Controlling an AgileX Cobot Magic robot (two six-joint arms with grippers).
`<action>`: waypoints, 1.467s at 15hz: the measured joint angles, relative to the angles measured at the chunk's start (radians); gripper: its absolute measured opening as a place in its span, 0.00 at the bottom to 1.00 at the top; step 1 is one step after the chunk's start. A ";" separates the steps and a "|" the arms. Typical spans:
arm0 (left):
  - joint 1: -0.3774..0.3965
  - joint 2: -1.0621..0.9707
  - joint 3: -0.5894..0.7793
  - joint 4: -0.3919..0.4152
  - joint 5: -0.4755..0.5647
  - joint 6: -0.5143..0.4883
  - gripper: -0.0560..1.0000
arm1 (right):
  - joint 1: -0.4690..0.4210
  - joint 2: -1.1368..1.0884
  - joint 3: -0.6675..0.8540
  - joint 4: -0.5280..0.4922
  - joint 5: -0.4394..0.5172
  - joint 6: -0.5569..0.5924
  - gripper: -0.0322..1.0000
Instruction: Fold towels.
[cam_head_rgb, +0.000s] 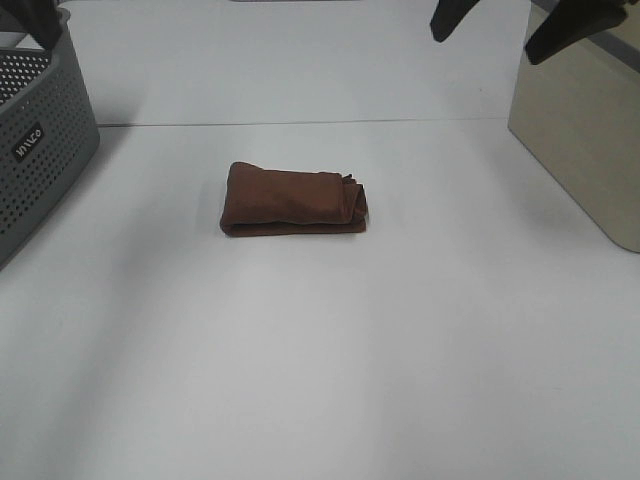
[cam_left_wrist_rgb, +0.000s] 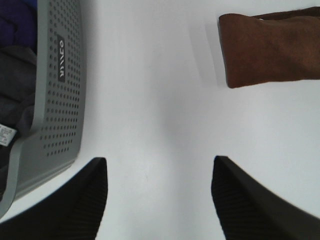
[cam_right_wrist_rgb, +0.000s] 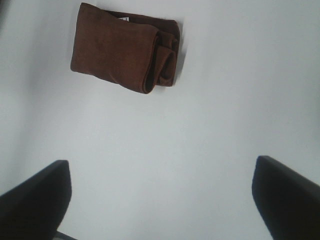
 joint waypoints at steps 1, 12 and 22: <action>0.000 -0.078 0.065 0.000 0.000 0.001 0.61 | 0.000 -0.065 0.052 -0.019 0.001 0.000 0.92; 0.000 -1.003 0.768 0.000 0.007 0.028 0.61 | 0.000 -0.960 0.745 -0.181 0.007 0.000 0.92; 0.000 -1.627 1.119 -0.039 -0.059 0.208 0.61 | 0.000 -1.624 1.199 -0.267 -0.130 0.024 0.92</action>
